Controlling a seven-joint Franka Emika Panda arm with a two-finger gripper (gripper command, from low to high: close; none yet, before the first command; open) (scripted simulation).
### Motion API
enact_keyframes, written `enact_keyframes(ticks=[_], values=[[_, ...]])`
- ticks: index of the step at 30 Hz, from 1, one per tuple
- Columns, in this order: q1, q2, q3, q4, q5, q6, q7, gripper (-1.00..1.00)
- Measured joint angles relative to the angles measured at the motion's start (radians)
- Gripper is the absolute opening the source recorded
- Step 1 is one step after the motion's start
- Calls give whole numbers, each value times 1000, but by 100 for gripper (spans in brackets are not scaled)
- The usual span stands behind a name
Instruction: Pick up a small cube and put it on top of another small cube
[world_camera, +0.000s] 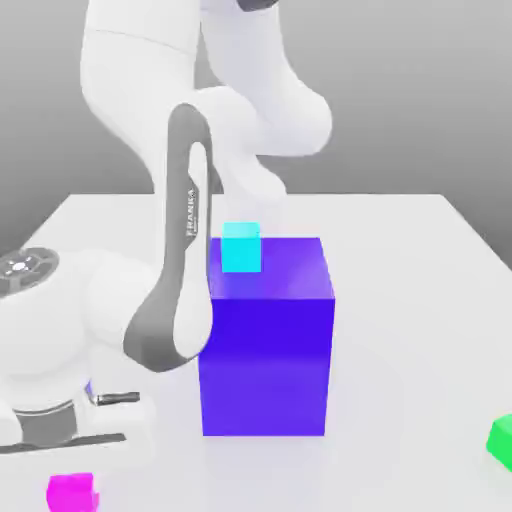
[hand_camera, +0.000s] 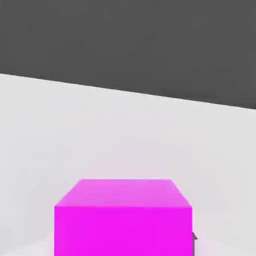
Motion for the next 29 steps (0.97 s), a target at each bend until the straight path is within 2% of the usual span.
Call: enact_keyframes(ticks=[4,19,23,24,29], values=[[45,-121,-25,-26,-47,-94,45,-100],[522,-244,222,-75,-193,-165,409,-100],[666,-186,284,-49,-257,-131,531,-100],[713,-139,287,-30,-282,-103,567,100],[713,-139,287,-30,-282,-103,567,100]])
